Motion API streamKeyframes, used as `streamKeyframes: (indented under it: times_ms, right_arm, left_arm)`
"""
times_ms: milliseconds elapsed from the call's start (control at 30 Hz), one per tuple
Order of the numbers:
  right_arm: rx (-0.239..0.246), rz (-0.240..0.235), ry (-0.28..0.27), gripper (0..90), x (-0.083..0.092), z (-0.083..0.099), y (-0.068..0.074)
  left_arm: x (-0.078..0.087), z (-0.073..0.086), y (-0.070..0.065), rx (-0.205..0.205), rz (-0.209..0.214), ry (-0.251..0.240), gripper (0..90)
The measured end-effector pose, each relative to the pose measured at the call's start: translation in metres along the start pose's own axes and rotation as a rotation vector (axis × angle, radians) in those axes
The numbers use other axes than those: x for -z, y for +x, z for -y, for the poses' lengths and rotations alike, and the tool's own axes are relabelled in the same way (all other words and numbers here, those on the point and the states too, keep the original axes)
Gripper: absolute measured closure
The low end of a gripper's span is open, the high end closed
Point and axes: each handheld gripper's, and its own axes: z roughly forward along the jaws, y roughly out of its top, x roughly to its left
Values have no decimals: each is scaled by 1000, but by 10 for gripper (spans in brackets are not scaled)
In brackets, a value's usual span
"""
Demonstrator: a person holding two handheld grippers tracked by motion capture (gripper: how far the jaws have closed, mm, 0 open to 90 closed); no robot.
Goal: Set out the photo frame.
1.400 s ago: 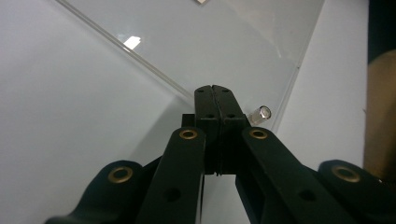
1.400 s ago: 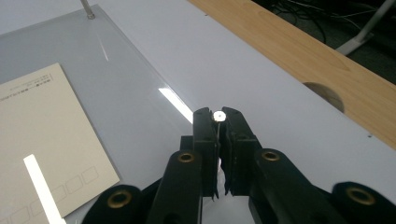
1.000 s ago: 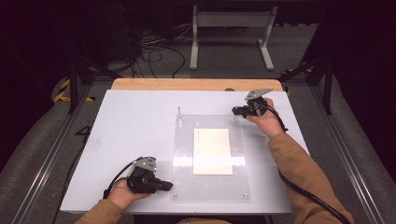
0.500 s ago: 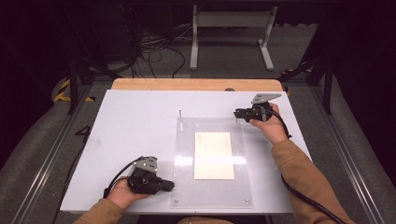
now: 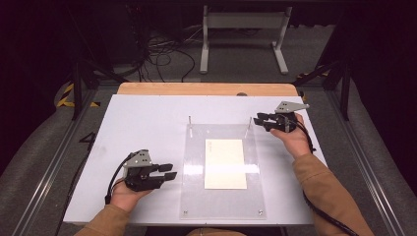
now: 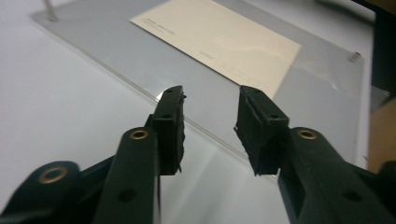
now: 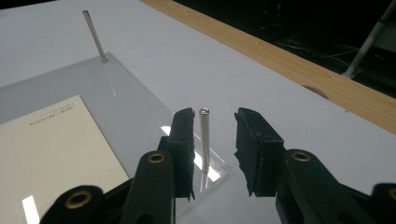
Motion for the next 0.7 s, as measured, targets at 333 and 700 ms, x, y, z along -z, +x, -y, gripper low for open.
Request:
streamKeyframes:
  times_ms: [333,700]
  right_arm:
    - [-61,68,-132,611,0,15,12]
    - [-53,85,-9,836,-32,16,15]
  left_arm:
    - [2,2,-4,7,-84,-30,514]
    - [5,7,-4,50,-162,-48,484]
